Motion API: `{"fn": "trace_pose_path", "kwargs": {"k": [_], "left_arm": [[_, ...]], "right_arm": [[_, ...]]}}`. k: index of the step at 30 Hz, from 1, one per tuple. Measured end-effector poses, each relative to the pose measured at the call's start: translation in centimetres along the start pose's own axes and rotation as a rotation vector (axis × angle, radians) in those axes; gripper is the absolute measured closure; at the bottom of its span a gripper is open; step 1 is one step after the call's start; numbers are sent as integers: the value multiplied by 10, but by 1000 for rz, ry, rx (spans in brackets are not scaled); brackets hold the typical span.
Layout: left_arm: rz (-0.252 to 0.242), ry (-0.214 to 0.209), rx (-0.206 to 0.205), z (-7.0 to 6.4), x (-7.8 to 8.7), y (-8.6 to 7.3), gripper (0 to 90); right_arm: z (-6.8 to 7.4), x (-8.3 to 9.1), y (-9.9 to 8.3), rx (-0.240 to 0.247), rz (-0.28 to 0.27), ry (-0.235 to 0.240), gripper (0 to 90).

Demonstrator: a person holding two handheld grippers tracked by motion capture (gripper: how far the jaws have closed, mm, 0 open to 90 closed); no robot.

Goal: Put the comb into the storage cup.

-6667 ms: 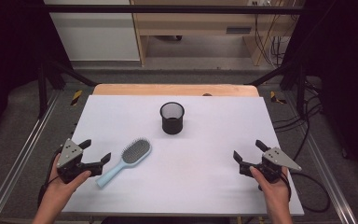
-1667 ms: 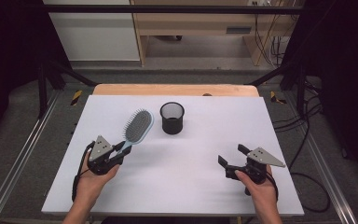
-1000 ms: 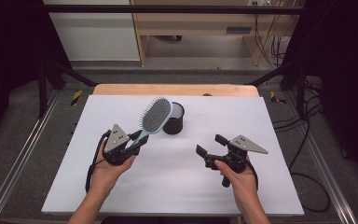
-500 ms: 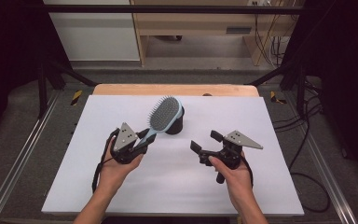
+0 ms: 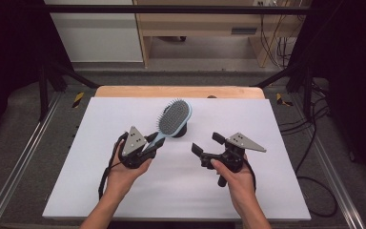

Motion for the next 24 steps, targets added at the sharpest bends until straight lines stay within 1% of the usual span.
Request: {"fn": "trace_pose_path", "kwargs": {"k": [4,12,20,24], "left_arm": [[-4,-1,3,-3,-1,0,697],[-9,-5,0,-10,-5,0,696],[-20,-11,-9,-18,-7,1,697],[-25,-14,-12,-21,-7,1,697]], "right_arm": [[2,-1,0,-3,-4,11,37],[7,-6,1,-26,-28,28,36],[18,-12,0,-27,-22,50,35],[20,-15,0,-27,-21,56,34]]}}
Point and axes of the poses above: each handheld gripper's, and its own axes: x roughly backward along the jaws, y roughly out of its top, z roughly to its left, the point moved 7 cm from there along -x, roughly forward along the jaws, and after that the axes turned 6 degrees about -x, right-handed, at the moved point
